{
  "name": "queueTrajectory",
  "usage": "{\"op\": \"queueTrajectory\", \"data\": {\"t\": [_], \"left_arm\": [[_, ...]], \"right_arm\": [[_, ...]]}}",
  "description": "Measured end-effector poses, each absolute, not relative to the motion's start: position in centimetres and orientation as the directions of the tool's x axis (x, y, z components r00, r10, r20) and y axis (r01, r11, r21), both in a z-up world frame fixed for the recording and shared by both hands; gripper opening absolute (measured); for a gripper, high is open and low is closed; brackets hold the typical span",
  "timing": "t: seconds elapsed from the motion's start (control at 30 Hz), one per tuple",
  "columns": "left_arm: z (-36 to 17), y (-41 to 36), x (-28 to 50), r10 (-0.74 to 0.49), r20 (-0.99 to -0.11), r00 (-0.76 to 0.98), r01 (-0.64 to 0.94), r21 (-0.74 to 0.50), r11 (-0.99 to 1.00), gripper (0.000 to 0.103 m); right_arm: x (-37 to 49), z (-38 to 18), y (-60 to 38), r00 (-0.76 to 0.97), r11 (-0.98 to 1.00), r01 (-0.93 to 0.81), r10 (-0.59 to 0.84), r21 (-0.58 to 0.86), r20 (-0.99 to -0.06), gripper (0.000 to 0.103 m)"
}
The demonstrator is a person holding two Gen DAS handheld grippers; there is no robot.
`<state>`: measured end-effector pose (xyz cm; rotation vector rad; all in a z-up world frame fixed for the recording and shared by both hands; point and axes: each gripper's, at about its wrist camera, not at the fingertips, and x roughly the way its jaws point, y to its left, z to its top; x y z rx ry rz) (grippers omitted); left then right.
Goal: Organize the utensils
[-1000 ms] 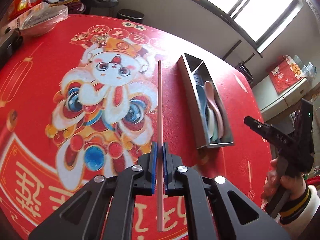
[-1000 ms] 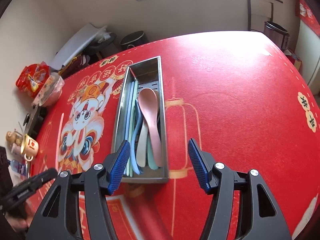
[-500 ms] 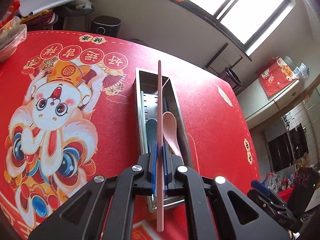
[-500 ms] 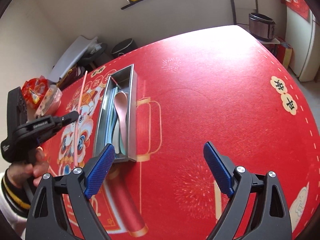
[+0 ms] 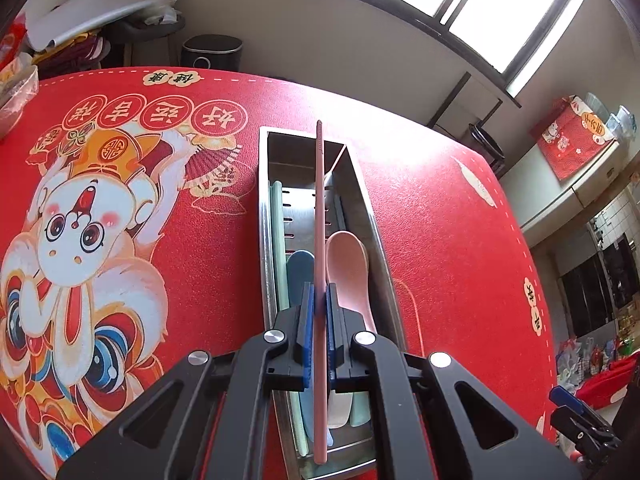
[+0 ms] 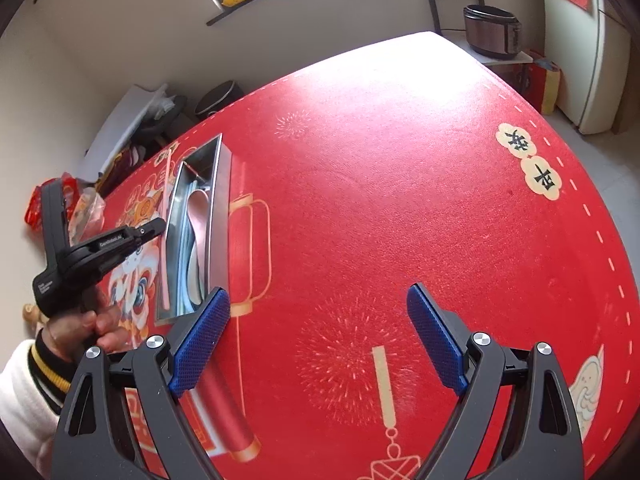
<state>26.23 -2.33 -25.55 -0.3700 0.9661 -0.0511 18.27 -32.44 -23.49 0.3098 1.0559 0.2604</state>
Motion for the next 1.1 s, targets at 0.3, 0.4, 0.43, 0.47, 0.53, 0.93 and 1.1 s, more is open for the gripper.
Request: {"op": "queueTrajectory", "data": {"t": [0.3, 0.4, 0.43, 0.47, 0.53, 0.93, 1.1], "left_arm": [[-26.5, -2.1, 26.3, -0.188, -0.817, 0.546, -0.144, -0.312, 0.939, 0.006], [-26.3, -2.1, 26.2, -0.2, -0.815, 0.544, -0.133, -0.319, 0.939, 0.006], [-26.2, -2.1, 26.1, -0.198, -0.816, 0.543, -0.13, -0.315, 0.94, 0.006], [-26.0, -2.1, 26.0, -0.199, -0.815, 0.544, -0.128, -0.315, 0.94, 0.006], [-25.3, -2.0, 25.7, -0.199, -0.809, 0.553, -0.122, -0.315, 0.941, 0.007], [-19.0, -1.4, 22.5, -0.158, -0.771, 0.616, -0.031, -0.225, 0.974, 0.049], [-15.4, -0.7, 20.1, -0.133, -0.731, 0.669, 0.006, -0.173, 0.985, 0.073]], "right_arm": [[18.5, -23.5, -32.2, 0.464, 0.926, -0.07, 0.36, 0.371, -0.81, 0.087], [18.5, -23.3, -31.9, 0.464, 0.926, -0.076, 0.362, 0.37, -0.809, 0.087], [18.5, -23.3, -31.8, 0.465, 0.926, -0.079, 0.362, 0.369, -0.808, 0.087], [18.5, -23.1, -31.7, 0.467, 0.926, -0.082, 0.361, 0.368, -0.807, 0.087], [18.6, -22.8, -31.5, 0.475, 0.926, -0.086, 0.361, 0.366, -0.802, 0.087], [18.7, -18.5, -28.8, 0.55, 0.951, -0.137, 0.306, 0.278, -0.777, 0.087], [18.7, -15.6, -27.2, 0.592, 0.958, -0.178, 0.287, 0.225, -0.754, 0.087]]}}
